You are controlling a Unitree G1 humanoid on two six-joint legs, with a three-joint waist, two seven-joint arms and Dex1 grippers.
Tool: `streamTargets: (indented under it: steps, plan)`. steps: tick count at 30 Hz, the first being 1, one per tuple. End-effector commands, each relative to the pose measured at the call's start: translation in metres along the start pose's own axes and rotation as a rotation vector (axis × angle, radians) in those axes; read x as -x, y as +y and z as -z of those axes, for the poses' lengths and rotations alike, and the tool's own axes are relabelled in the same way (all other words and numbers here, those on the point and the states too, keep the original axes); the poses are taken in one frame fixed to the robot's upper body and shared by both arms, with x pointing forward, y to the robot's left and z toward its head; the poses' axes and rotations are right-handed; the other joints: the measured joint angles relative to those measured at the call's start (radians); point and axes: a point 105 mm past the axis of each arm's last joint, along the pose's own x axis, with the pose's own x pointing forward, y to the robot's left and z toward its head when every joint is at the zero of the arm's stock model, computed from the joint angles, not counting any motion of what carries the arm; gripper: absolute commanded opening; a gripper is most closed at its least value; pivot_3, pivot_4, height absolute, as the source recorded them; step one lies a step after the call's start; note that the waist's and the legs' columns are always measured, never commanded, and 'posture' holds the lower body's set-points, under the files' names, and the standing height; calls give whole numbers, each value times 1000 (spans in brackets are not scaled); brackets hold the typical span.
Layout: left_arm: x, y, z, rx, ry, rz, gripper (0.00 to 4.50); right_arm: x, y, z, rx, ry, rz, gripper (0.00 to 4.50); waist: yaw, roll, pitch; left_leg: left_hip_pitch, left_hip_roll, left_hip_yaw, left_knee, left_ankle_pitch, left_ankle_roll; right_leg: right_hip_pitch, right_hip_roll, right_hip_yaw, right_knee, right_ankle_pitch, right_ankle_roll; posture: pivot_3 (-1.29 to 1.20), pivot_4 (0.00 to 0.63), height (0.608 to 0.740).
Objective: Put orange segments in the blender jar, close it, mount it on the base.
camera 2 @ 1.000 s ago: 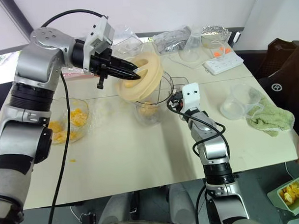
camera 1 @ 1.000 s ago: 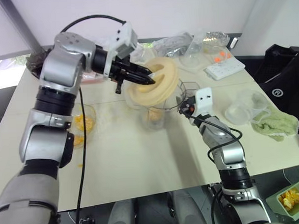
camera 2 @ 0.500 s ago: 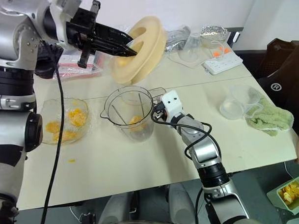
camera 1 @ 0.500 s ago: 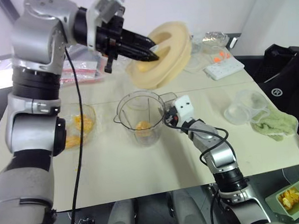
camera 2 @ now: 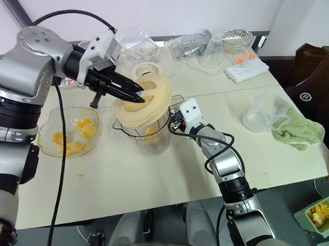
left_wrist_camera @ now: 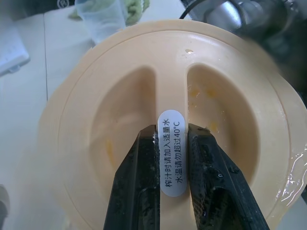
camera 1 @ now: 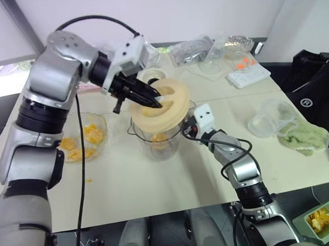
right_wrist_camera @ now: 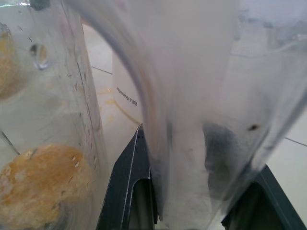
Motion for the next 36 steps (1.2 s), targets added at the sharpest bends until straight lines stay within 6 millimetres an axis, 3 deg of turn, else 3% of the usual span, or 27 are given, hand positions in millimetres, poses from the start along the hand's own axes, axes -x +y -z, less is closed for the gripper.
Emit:
streamTargets:
  steps: [1,9,13,24,30,36]
  plan:
    - [-6,3,7,0,47,-32,230,3,-18,-5,32,-14,71,900,0,0,0,0,0,0,0,0,0,0,0,0,0,0,0,0,150,740]
    - [-22,6,47,51,175,-29,230,8,-25,-3,27,-16,114,900,6,0,-1,2,0,0,0,0,0,3,0,0,0,-1,-2,0,150,740]
    - [-27,4,57,74,203,-20,230,10,-29,-3,34,-18,137,900,10,0,-1,5,0,0,0,0,0,7,0,0,-1,-2,-3,0,150,740]
    - [-47,11,97,385,328,-220,230,13,-51,-11,95,-60,318,900,29,4,-5,20,0,-2,0,0,0,23,-1,0,-3,-8,-3,0,150,740]
    - [-48,13,107,517,363,-316,230,16,-59,-10,101,-67,363,900,30,7,-8,24,0,-3,0,0,0,28,-3,-1,-4,-10,-2,0,150,740]
    - [-46,21,98,595,333,-379,230,18,-60,-8,99,-65,368,900,30,7,-8,25,-1,-4,0,0,0,30,-5,-1,-4,-11,0,0,150,740]
